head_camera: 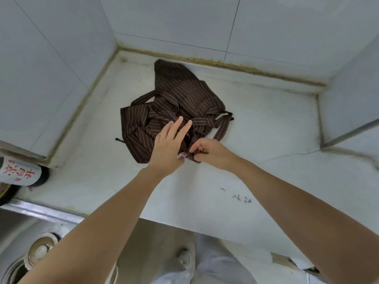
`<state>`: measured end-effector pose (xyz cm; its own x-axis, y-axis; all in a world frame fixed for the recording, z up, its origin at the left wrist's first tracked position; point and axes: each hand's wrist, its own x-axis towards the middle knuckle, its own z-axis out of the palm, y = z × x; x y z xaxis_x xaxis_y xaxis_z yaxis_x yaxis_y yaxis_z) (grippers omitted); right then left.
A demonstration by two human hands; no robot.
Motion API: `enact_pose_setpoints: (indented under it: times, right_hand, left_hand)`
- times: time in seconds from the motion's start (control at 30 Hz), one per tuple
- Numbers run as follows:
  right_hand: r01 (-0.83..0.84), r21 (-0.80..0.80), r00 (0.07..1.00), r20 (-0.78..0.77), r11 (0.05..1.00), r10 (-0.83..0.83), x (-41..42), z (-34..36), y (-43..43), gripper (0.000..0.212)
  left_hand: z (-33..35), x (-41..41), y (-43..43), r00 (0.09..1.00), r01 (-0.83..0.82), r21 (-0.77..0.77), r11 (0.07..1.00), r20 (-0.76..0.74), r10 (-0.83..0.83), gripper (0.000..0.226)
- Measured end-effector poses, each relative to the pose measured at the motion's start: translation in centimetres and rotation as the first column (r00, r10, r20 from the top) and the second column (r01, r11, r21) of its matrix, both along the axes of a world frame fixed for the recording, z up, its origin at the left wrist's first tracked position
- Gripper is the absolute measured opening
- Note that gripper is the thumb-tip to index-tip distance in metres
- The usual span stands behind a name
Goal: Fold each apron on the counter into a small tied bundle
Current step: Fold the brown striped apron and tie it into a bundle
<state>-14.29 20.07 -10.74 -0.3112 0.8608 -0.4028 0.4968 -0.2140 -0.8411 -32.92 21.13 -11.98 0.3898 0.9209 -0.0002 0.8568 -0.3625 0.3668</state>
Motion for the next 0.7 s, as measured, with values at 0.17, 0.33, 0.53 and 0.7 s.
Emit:
enact_pose_setpoints:
  times: [0.17, 0.33, 0.53, 0.7]
  right_hand:
    - [0.081, -0.086, 0.993, -0.075, 0.993, -0.087, 0.5, 0.2, -9.2, 0.027]
    - [0.034, -0.08, 0.976, 0.216, 0.996, -0.015, 2.6, -1.7, -17.2, 0.082]
    - [0.222, 0.005, 0.893, 0.4, 0.975, -0.205, 6.5, -2.7, -24.2, 0.025]
    - [0.565, 0.03, 0.824, 0.031, 0.825, -0.566, 10.6, 0.1, -30.1, 0.015]
  left_hand:
    - [-0.4, 0.6, -6.0, 0.951, 0.225, -0.09, 0.97, -0.195, -0.239, 0.011]
    - [0.1, 1.2, -11.7, 0.911, 0.236, -0.419, 0.877, 0.411, -0.048, 0.016]
    - [3.0, 3.5, -16.2, 0.77, 0.189, -0.653, 0.733, 0.562, 0.302, 0.033]
    - [1.9, 5.2, -20.7, 0.912, 0.155, -0.609, 0.778, 0.391, 0.125, 0.022]
